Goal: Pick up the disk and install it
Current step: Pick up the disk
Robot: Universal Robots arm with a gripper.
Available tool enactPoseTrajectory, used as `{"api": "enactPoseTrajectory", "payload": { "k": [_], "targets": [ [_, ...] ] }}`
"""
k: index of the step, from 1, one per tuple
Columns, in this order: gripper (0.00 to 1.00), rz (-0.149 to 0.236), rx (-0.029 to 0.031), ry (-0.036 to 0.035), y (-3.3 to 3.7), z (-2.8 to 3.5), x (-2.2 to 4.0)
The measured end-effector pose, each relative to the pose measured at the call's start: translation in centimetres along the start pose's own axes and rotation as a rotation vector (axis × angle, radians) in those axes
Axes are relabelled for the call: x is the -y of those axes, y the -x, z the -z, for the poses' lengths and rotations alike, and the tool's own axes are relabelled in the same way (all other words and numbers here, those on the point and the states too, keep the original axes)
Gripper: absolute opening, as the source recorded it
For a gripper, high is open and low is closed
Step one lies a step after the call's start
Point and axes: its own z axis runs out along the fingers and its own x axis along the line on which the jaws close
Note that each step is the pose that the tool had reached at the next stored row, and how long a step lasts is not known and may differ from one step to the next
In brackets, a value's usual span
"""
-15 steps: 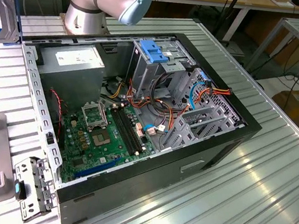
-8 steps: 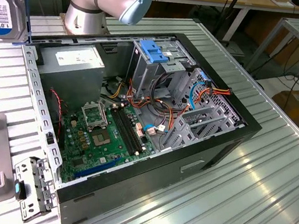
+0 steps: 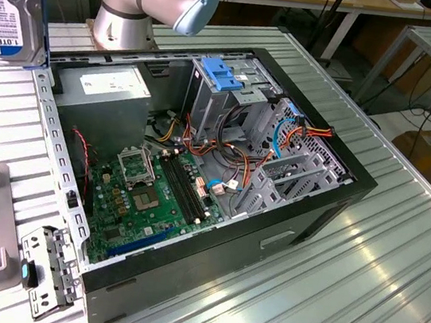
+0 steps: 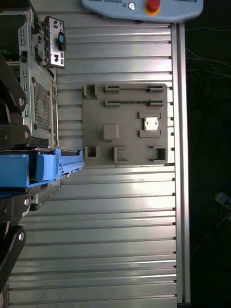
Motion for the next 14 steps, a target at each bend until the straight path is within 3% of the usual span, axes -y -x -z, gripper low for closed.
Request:
{"api": "enactPoseTrajectory", "payload": {
  "k": [14],
  "targets": [
    [0.37,0.000,0.0000,0.0000,-0.23,0.09,2.37]
  ]
}}
